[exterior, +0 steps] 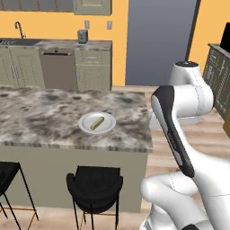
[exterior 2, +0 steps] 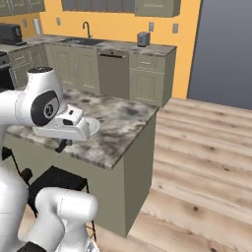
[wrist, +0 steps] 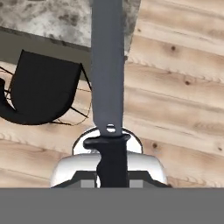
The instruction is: Retrieve the butter from the fridge and place it on a plate on the dining table. Then retrieve the butter knife by the fridge and place it near the plate.
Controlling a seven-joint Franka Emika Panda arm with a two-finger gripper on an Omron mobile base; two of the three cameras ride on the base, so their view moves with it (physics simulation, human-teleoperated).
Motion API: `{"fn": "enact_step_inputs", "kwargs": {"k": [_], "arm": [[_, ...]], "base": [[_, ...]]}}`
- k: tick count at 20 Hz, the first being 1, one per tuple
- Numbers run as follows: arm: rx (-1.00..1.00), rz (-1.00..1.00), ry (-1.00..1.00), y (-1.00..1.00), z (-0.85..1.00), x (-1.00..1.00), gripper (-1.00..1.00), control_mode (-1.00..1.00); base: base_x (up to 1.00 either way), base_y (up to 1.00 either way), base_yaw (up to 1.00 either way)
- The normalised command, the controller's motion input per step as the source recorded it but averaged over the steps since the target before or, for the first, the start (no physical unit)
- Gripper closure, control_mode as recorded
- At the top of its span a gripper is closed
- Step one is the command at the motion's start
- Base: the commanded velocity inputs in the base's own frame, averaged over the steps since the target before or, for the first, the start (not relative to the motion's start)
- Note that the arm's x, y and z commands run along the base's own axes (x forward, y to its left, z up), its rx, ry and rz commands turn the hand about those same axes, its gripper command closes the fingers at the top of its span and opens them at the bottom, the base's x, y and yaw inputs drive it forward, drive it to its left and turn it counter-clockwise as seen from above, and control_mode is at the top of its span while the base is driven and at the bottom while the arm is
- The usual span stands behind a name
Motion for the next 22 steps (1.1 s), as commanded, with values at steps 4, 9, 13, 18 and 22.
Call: {"fn": "enact_step_inputs", "kwargs": {"k": [4,9,13,18,22], "arm": [[0.00,-0.04,0.00,0.00,-0.12,0.94,1.00,-1.00],[0.00,-0.06,0.00,0.00,-0.08,0.88,1.00,-1.00],[0.00,-0.10,-0.01,0.01,-0.41,0.53,1.00,-1.00],[0.01,-0.22,-0.03,0.00,-0.38,0.55,1.00,-1.00],[0.00,-0.28,0.00,0.10,-0.61,0.72,1.00,-1.00]], "base": [[0.00,0.00,0.00],[0.00,0.00,0.00],[0.00,0.00,0.00],[0.00,0.00,0.00],[0.00,0.00,0.00]]}}
